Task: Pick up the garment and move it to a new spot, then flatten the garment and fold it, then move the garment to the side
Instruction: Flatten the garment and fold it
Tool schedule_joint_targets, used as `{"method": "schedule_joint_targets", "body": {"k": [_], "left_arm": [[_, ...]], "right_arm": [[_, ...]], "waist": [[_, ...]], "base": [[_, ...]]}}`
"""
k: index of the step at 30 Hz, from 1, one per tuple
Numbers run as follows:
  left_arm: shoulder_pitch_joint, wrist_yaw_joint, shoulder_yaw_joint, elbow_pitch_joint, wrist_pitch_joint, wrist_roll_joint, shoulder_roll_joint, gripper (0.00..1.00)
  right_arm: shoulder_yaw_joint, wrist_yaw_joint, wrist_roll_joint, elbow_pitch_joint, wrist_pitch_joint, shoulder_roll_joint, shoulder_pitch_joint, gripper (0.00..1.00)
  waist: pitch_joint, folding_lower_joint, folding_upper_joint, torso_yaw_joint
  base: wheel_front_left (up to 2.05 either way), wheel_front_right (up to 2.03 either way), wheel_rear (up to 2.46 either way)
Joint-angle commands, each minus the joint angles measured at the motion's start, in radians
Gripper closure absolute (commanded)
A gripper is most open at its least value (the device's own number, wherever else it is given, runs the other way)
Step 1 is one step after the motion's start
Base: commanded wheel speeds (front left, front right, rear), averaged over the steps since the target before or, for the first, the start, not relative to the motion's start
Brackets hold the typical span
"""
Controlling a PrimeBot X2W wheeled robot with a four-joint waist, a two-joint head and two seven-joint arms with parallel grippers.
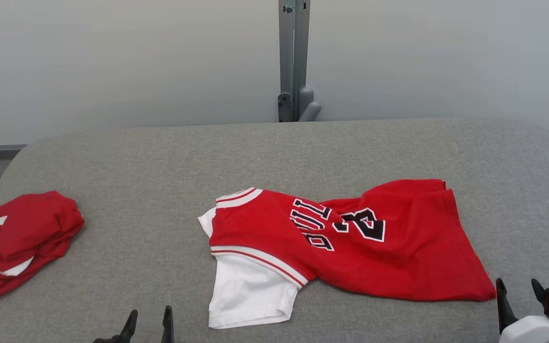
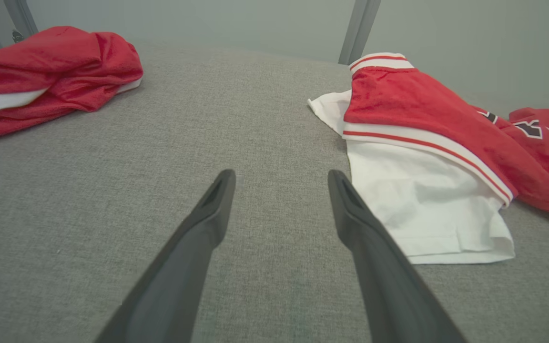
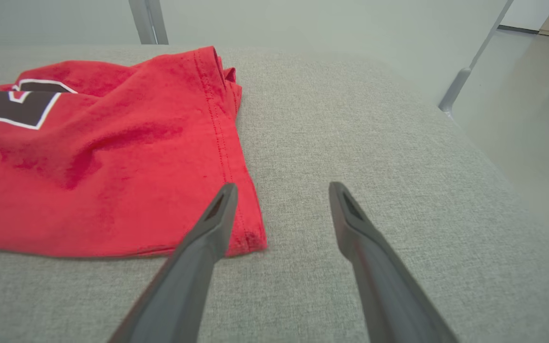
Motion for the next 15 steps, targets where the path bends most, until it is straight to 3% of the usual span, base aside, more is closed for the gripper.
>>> {"method": "schedule_joint_targets", "body": {"k": [1, 15], "left_arm": [[0.015, 0.004, 0.013, -0.003, 0.0, 0.01, 0.004, 0.0], [0.035, -0.002, 0.056, -0.042, 0.0, 0.057, 0.004, 0.0]], "right_arm": [[-0.023, -0.001, -0.012, -0.019, -0.003, 0.01, 0.025, 0.0], [-0.05, -0.001, -0.03, -0.192, -0.003, 0.084, 0.058, 0.0]], "waist": [[-0.015, 0.0, 0.0, -0.003], [-0.066, 0.0, 0.0, -0.005]], "base": [[0.0, 0.0, 0.0], [0.0, 0.0, 0.0]]}}
